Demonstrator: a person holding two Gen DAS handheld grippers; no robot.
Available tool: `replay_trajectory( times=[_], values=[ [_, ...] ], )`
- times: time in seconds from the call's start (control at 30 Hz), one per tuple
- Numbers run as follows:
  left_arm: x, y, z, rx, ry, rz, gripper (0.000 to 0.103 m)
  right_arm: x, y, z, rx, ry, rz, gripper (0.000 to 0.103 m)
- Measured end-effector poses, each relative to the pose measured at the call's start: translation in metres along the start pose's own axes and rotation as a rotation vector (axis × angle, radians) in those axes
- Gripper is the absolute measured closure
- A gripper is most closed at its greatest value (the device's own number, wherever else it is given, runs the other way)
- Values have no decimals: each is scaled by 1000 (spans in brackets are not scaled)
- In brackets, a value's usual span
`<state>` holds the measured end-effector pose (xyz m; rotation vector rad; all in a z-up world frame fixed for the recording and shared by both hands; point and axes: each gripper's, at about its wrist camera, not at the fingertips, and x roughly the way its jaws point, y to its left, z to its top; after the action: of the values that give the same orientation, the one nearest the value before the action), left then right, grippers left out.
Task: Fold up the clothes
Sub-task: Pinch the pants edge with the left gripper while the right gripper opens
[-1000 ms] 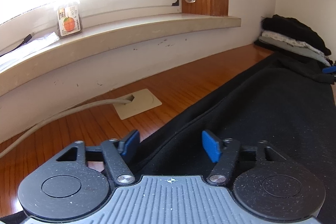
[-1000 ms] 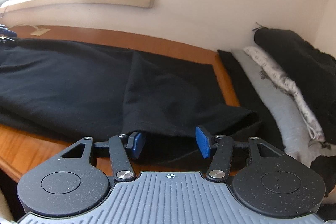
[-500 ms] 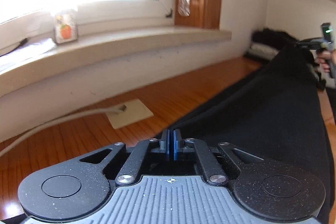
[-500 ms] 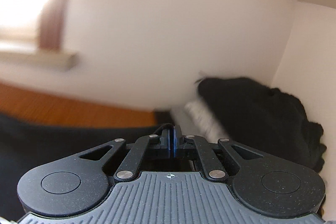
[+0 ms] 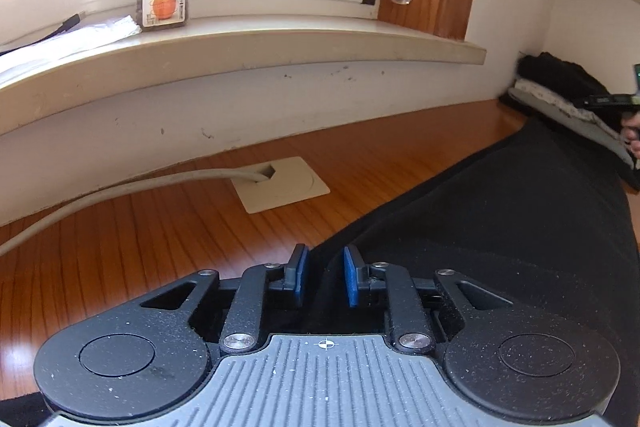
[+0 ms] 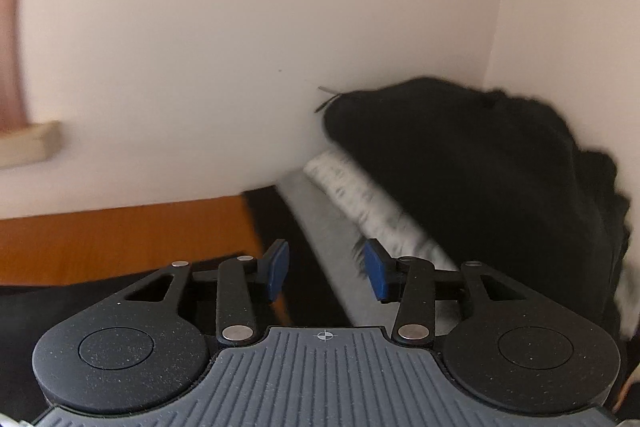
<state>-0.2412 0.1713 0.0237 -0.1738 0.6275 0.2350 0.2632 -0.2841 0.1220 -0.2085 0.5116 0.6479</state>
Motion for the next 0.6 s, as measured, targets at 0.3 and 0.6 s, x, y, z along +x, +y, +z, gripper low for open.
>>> replay_trajectory(
  times=[0.3, 0.6],
  values=[
    [1, -10, -1, 50, 9, 20, 72, -25, 68, -58, -101, 91, 347, 54],
    [10, -15, 5, 93, 15, 19, 72, -14, 72, -68, -207, 79, 327, 49]
  ],
)
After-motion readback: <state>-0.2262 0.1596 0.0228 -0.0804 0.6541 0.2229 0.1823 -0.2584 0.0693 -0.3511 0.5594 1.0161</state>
